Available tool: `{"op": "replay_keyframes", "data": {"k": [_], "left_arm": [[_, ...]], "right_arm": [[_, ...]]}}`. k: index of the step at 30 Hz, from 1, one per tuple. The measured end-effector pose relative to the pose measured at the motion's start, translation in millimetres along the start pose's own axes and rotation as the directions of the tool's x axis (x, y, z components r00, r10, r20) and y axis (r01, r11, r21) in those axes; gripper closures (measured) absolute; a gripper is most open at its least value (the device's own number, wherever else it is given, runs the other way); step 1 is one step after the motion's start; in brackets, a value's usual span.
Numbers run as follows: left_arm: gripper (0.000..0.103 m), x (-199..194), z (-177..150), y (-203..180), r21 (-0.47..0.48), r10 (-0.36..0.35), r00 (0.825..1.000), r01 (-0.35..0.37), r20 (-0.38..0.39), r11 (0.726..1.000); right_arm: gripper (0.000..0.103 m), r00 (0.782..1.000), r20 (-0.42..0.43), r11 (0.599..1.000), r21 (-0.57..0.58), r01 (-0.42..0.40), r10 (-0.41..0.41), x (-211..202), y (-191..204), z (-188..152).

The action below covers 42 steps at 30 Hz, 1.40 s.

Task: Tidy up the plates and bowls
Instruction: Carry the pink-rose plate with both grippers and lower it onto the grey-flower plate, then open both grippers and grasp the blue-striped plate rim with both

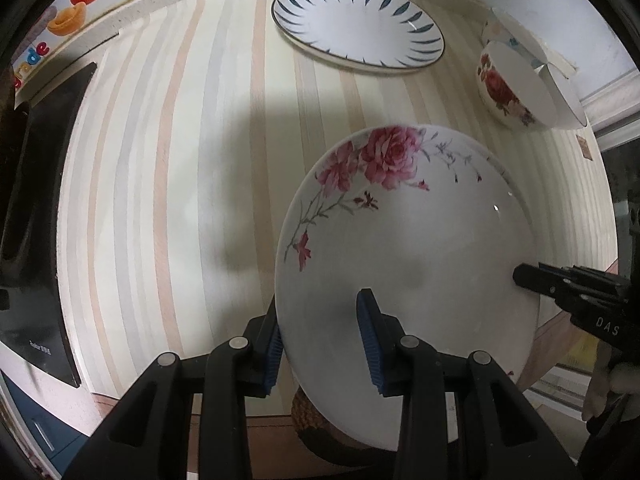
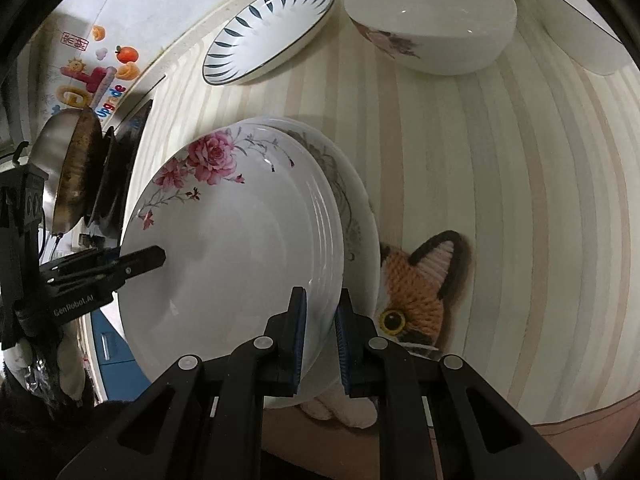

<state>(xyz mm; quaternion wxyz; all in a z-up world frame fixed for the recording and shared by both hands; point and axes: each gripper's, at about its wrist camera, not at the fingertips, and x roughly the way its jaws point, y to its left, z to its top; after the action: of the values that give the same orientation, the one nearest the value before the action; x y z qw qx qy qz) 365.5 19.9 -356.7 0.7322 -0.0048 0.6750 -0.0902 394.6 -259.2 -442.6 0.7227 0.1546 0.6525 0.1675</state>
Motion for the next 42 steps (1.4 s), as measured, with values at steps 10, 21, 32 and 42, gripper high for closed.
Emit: {"op": "replay_keyframes", "data": {"k": [10,21,32,42], "left_arm": [[0.071,12.0,-0.5,-2.6,-0.003,0.013,1.0,-0.013,-0.022,1.0],[0.071,19.3,2.1,-5.7,-0.008,0.01,0.999,-0.011,-0.035,1.0],[0.07,-29.4,19.1,6.0,-0.052,-0.035,0.998,0.037,0.044,0.998],[0.066,-43.1,148.5,51.6,-0.202,-0.032,0.988,0.063,0.154,0.977]], "right_arm": [[0.085,0.999,-0.024,0.999,-0.001,0.04,-0.041,-1.7,4.5,12.0],[0.084,0.997,-0.061,0.998,0.033,0.056,-0.054,-9.2,3.7,18.8],[0.083,0.998,-0.032,0.998,0.025,0.064,-0.063,-47.4,8.9,32.0],[0.057,0.992,0.123,0.999,-0.036,0.034,-0.03,-79.3,42.1,162.2]]}}
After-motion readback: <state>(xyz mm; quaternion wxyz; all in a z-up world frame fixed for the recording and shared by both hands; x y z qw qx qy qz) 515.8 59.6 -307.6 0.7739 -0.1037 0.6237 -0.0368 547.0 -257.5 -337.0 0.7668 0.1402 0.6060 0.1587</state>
